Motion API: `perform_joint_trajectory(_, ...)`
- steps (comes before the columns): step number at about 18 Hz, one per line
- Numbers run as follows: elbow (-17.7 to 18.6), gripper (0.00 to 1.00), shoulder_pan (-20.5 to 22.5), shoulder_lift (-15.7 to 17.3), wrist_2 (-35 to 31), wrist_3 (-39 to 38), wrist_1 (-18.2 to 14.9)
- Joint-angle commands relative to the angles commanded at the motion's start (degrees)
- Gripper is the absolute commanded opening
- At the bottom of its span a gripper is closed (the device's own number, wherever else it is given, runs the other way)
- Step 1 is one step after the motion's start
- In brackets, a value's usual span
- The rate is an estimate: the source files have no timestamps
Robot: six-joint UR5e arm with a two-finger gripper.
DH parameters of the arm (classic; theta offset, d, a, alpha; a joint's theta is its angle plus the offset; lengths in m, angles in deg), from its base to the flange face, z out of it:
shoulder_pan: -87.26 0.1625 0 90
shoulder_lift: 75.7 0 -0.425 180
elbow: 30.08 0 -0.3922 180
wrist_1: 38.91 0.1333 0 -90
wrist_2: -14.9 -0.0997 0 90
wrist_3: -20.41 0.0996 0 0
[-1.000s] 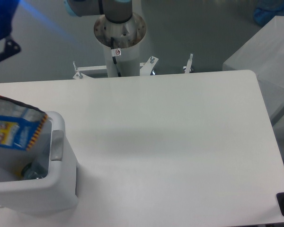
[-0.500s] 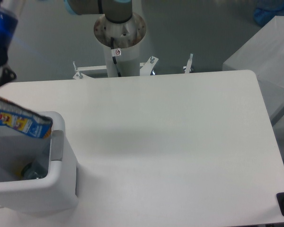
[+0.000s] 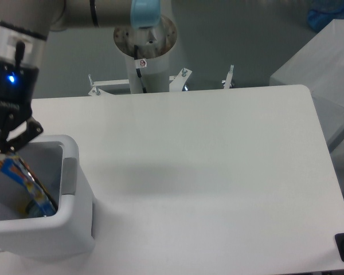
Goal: Place the trash in the trash can
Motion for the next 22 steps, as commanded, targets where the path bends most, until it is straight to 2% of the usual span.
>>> perform_joint_trajectory(1,0.35,0.07,0.0,0.0,-0.62,0.26,0.0)
perform_joint_trajectory(2,0.79,0.13,0.0,0.0,-0.88,1.4,0.0)
perform_joint_trajectory(3,1.14,0.27,0.0,0.09,-1.06,3.15,0.0)
perform_joint_trajectory(4,1.58,0.56,0.0,0.17,-1.06,5.17,-0.09)
perform_joint_trajectory(5,1.93,0.79,0.09,0.35,-1.5,7.1,-0.26)
perform_joint_trajectory(6,2.29,0.95,0.26,0.53,-2.81,7.99,-0.18)
perform_joint_trajectory(7,2.29,1.0,0.26,0.53,-4.56,8.35,-0.18)
perform_joint_trajectory(9,1.33,1.0,0.44,0.53,-7.73,9.05,-0.09)
perform_joint_trajectory(13,1.23,1.0,3.25,0.79,-9.23,18.09,-0.18)
perform_joint_trajectory(17,1.93,1.0,8.95,1.23,-11.61,23.63,-0.79)
perform_joint_trajectory(19,4.04,1.0,11.33,1.4,-11.78,29.85,-1.66)
perform_joint_trajectory(22,7.55,1.0,15.89,2.55,-11.87,44.86,-2.63)
